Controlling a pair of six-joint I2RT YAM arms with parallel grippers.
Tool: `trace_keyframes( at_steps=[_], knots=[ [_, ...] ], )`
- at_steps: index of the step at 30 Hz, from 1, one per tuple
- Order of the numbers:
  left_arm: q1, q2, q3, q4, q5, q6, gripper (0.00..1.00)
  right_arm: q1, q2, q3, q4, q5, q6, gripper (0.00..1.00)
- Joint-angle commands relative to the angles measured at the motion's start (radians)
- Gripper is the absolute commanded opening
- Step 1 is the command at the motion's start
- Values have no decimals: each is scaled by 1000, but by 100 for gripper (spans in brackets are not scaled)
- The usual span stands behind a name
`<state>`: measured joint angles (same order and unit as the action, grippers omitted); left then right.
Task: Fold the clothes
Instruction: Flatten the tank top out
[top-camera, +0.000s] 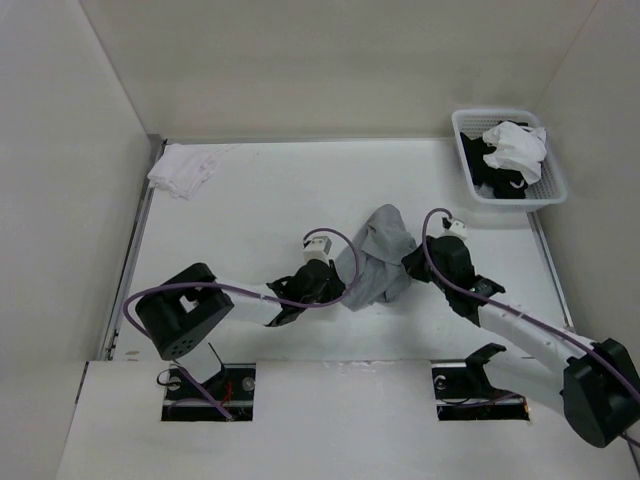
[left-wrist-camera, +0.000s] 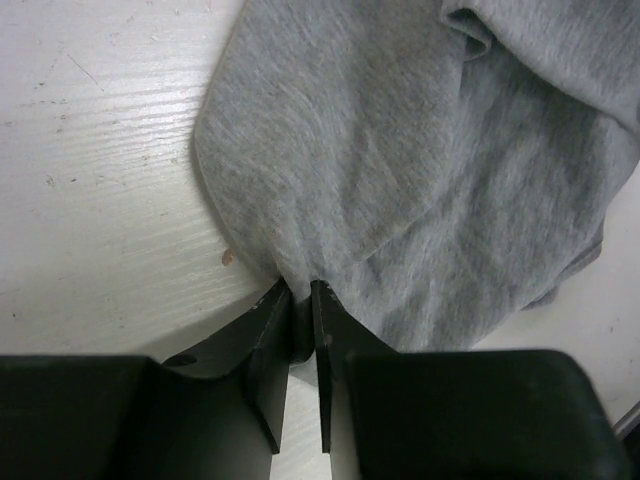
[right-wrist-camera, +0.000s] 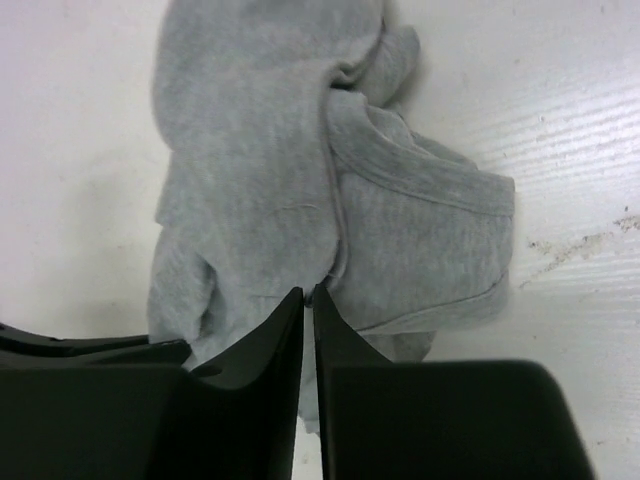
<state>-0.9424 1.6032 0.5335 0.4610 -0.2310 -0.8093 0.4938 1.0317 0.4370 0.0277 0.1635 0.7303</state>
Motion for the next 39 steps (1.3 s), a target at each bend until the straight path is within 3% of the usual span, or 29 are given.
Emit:
trace_keyframes(
  at_steps=[1, 9, 13, 17, 24, 29, 32, 34, 36, 39],
  knots=[
    [11, 8, 25, -7, -19, -4, 11, 27, -57, 72, -8, 82, -26, 9],
    [30, -196, 6, -70, -80, 30, 5, 44, -127, 143, -38, 99, -55, 3],
    [107, -324, 78, -142, -88, 67, 5, 41, -99, 293, -29, 88, -107, 2],
    [233, -327, 280, -191, -93, 100, 5, -23, 43, 587, 5, 64, -189, 0],
    [446, -152, 793, -286, -65, 169, 5, -87, 258, 1240, -78, -59, -262, 0],
    [501, -134, 1124, -372, -28, 281, 5, -59, 263, 1494, -136, -73, -359, 0],
    [497, -198, 1151, -369, -57, 344, 5, -31, 210, 1469, -135, -111, -387, 0],
    [485, -271, 1069, -355, -99, 372, 6, -22, 141, 1346, -121, -146, -379, 0],
    [462, -360, 920, -317, -154, 380, 6, -11, 46, 1147, -85, -171, -365, 1],
    [408, -533, 572, -225, -284, 366, 9, 36, -120, 768, 6, -179, -303, 1]
  ],
)
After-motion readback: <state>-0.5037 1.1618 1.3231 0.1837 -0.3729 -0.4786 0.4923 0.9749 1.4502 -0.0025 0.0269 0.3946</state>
